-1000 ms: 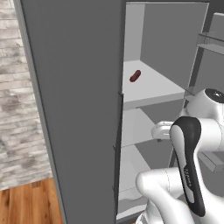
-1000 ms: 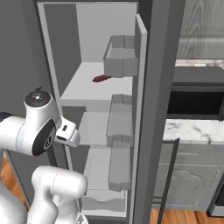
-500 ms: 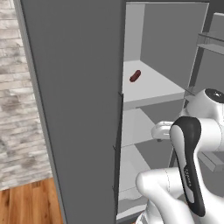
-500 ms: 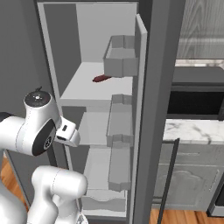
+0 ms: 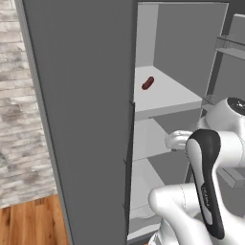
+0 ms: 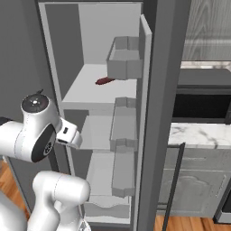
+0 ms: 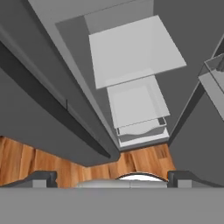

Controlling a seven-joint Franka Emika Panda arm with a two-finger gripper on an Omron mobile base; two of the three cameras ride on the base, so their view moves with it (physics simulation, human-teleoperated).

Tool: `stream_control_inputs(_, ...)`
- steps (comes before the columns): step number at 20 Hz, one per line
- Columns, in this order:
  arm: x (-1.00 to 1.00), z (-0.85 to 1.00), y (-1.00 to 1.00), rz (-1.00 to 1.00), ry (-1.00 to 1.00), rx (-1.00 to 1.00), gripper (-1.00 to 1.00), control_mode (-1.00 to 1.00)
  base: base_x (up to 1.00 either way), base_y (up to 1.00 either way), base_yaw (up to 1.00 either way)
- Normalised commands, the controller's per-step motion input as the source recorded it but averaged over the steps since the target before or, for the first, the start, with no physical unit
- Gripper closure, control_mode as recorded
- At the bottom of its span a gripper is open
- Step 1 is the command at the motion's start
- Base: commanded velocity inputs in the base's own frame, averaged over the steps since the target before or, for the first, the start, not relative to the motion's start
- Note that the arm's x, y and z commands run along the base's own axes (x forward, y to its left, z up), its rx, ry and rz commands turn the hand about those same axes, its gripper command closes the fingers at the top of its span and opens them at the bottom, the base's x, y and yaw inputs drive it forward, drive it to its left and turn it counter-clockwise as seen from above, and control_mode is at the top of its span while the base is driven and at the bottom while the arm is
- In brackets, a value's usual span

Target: Retrieve the sausage and cheese from the fridge and place them on the cutting board on the counter.

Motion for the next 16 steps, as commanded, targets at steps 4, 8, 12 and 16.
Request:
stream_control_inputs(4,0.18,0.74,0.02,0.0,-0.25,-0.07,-1.0,-1.0,0.0,0.0,0.0)
stream_control_inputs(8,0.05,0.72,0.01,-0.01,-0.25,-0.17,-1.0,-1.0,0.0,0.0,0.0)
stream_control_inputs(12,0.26,0.74,0.0,-0.03,-0.12,-0.13,-1.0,-1.0,0.0,0.0,0.0)
stream_control_inputs(16,0.63,0.52,-0.01,-0.03,0.0,-0.05,-1.0,-1.0,0.0,0.0,0.0)
